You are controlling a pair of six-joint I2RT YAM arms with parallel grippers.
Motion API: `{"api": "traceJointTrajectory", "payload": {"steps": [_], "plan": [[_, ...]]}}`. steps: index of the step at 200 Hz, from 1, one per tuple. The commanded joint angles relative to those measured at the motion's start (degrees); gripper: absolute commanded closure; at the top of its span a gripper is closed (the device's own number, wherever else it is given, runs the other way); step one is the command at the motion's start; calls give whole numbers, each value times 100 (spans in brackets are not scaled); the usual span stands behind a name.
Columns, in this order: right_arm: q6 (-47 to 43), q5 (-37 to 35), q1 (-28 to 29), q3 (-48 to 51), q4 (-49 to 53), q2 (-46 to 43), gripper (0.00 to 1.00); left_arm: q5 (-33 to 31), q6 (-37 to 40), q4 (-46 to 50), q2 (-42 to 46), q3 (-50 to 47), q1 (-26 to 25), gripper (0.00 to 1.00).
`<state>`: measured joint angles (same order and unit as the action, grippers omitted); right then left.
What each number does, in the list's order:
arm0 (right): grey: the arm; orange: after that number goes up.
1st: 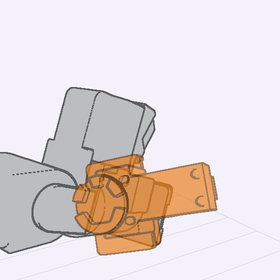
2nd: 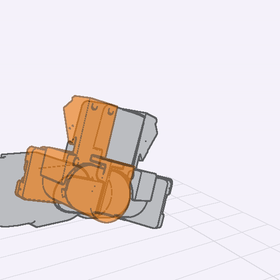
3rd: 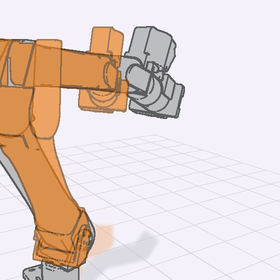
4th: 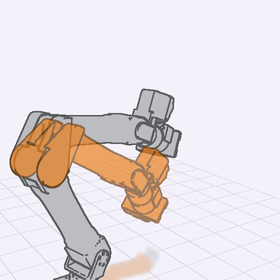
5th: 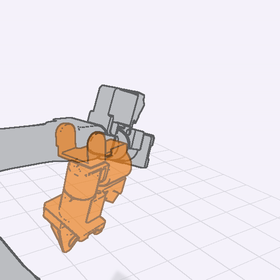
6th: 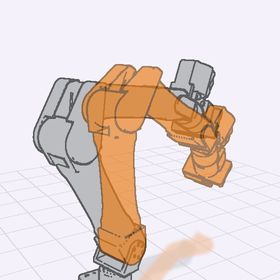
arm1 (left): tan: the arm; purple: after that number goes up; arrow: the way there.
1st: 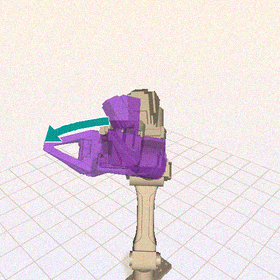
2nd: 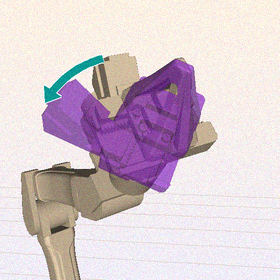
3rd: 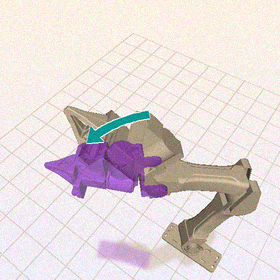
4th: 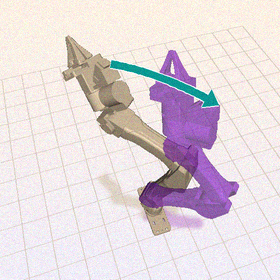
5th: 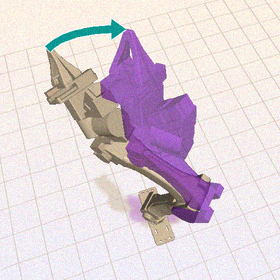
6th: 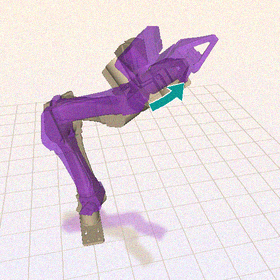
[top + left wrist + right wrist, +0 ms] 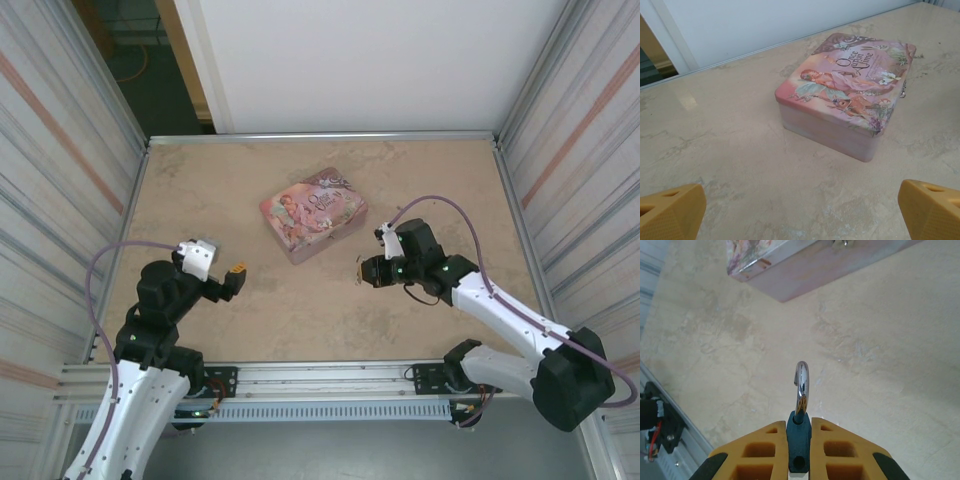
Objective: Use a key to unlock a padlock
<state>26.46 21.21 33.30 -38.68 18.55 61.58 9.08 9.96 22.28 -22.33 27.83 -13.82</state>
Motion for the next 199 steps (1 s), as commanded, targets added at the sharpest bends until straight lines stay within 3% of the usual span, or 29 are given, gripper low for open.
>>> {"api": "traceJointTrajectory", "payload": {"steps": [1,110,199], "plan": [[35,238,128,-77,276,-112,100,-103,138,47,18,53,29,1],[42,647,712,-39,83,783,100,-118,269,197,-95,73,29,1],[-1,790,860,-25,-263,1684,100,-109,296,285,-240,91,29,1]]}}
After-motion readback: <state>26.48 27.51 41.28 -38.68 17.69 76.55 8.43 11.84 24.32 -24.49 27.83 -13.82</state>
